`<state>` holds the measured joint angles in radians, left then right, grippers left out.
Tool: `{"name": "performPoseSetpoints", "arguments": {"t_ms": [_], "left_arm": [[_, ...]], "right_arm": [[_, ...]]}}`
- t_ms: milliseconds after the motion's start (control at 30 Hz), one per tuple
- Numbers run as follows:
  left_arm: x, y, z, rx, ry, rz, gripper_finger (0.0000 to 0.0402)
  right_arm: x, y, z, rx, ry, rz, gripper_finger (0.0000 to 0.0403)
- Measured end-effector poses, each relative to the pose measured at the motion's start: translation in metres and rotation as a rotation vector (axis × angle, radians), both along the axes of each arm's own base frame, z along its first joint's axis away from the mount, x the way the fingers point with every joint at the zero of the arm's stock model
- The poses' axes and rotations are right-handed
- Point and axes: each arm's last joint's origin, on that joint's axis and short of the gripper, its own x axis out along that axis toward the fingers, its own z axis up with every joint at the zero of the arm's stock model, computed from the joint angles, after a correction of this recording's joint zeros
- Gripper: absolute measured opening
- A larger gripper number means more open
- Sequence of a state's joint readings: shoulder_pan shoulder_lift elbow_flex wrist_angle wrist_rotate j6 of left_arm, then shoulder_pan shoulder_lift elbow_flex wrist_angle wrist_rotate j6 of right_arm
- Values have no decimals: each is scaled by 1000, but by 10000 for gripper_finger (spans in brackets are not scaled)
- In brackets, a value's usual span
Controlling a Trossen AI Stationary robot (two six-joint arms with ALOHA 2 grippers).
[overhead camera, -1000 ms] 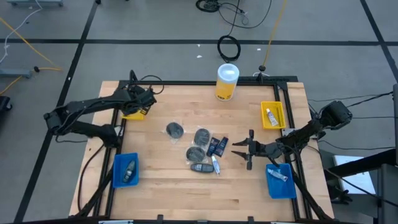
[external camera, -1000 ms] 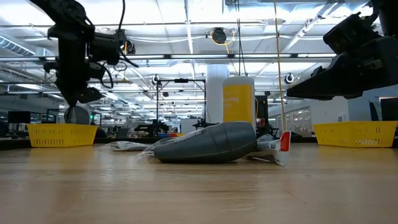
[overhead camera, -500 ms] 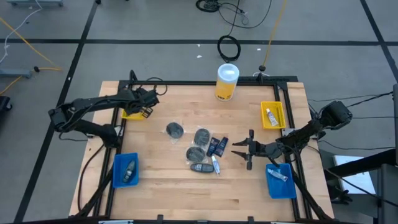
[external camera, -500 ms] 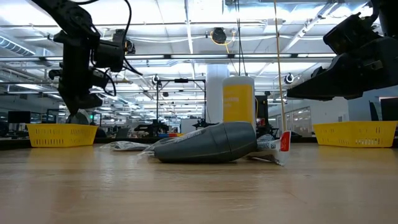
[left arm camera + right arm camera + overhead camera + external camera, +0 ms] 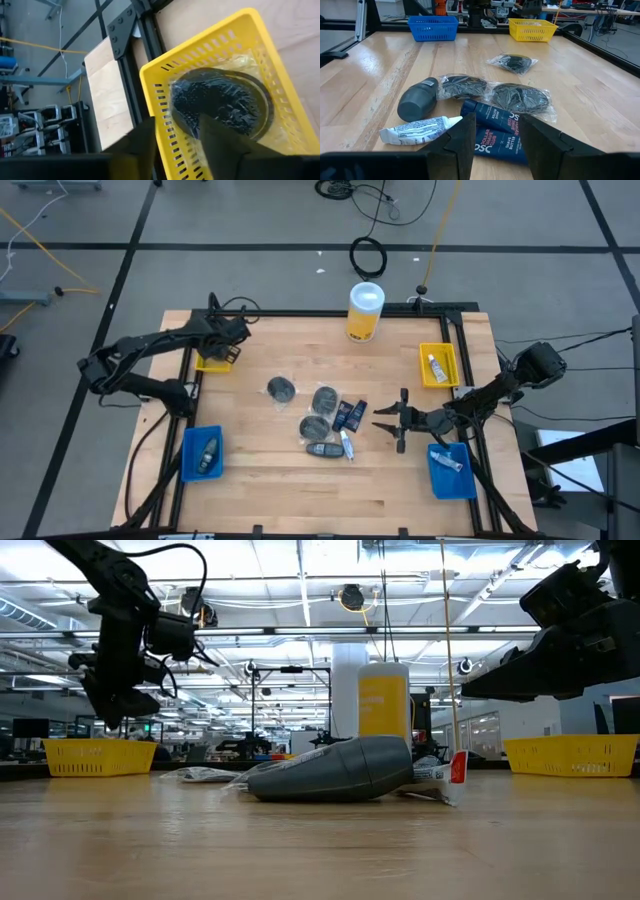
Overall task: Pick & Place Travel size toiletries
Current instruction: Put the white toothpaste into the right yellow bin
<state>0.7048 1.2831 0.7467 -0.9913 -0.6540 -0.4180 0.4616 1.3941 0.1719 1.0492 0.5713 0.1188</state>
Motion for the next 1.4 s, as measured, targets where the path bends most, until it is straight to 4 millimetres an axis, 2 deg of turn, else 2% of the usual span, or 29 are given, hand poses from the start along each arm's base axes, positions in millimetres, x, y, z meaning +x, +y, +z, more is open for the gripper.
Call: {"name": "performPoseSetpoints", "arguments": {"t_ms": [133,267,467,667,900,1133,1267,1400], "left_arm": [[-4,1,3,10,-13,19,209],[0,0,13,-22,-121,4,234],[19,-15,26,-9,-356,-129,225],[61,-45,33,55,-595,-392,201],[104,-107,13,113,-897,-773,183],[126,-166,-13,146,-1185,-1039,177],[138,-187,-28,140,-1232,-1111,177],[148,-197,-44,122,-1255,-1115,177]], "right_arm": [[0,0,0,0,0,0,139],[0,0,0,0,0,0,139],[0,0,0,0,0,0,139],[0,0,0,-2,4,0,139],[0,0,0,-2,5,0,139],[0,0,0,-2,5,0,139],[0,0,-1,23,3,-5,139],[0,0,-2,40,24,42,139]]}}
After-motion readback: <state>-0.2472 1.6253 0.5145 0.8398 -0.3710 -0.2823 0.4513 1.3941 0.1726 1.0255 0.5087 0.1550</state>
